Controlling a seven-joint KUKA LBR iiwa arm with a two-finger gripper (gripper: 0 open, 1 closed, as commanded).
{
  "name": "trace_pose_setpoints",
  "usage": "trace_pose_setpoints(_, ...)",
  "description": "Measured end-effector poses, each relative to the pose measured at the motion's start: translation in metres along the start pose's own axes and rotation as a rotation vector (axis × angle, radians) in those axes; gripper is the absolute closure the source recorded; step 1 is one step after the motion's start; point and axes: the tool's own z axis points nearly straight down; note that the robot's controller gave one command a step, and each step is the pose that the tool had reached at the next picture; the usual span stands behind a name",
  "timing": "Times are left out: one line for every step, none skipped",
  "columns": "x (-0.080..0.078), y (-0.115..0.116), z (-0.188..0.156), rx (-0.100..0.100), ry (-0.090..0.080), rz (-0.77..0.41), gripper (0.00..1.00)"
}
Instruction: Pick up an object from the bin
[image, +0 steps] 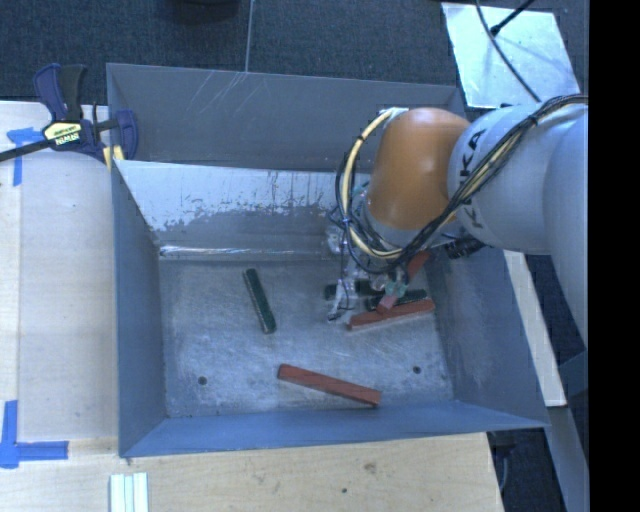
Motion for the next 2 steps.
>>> trace_pose_setpoints(0.006,-0.047,0.0275,-0.001,-0.001,-0.145,0.0)
trace_pose_setpoints(0.0044,-0.0456,0.0254,-0.002,-0.006,-0.146,1.0)
